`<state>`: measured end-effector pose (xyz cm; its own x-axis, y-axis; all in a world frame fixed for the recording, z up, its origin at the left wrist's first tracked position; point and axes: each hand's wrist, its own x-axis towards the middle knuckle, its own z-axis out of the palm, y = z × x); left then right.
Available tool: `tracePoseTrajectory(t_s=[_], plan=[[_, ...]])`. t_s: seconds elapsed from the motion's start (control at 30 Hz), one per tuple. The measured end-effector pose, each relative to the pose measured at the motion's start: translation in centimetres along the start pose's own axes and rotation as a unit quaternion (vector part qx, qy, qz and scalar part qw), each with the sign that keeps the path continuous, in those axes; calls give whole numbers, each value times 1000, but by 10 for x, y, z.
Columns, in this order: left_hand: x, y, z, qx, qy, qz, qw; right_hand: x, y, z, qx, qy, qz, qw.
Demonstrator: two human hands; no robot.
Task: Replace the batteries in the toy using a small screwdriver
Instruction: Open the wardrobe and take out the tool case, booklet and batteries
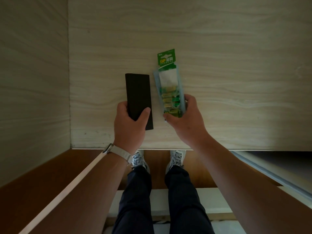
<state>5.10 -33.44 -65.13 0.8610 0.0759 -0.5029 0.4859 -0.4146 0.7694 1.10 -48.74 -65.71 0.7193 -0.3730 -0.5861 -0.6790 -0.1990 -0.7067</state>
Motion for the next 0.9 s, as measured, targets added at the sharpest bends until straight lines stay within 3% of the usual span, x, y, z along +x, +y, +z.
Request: tracePoseTrajectory(t_s=[0.53,0.9], plan=[[-26,25,-26,-12,2,43,999,-42,-35,-22,105,35,-17,994],[-83,110,-81,-8,-14,100,995,-123,-116,-63,204,86,-57,974]])
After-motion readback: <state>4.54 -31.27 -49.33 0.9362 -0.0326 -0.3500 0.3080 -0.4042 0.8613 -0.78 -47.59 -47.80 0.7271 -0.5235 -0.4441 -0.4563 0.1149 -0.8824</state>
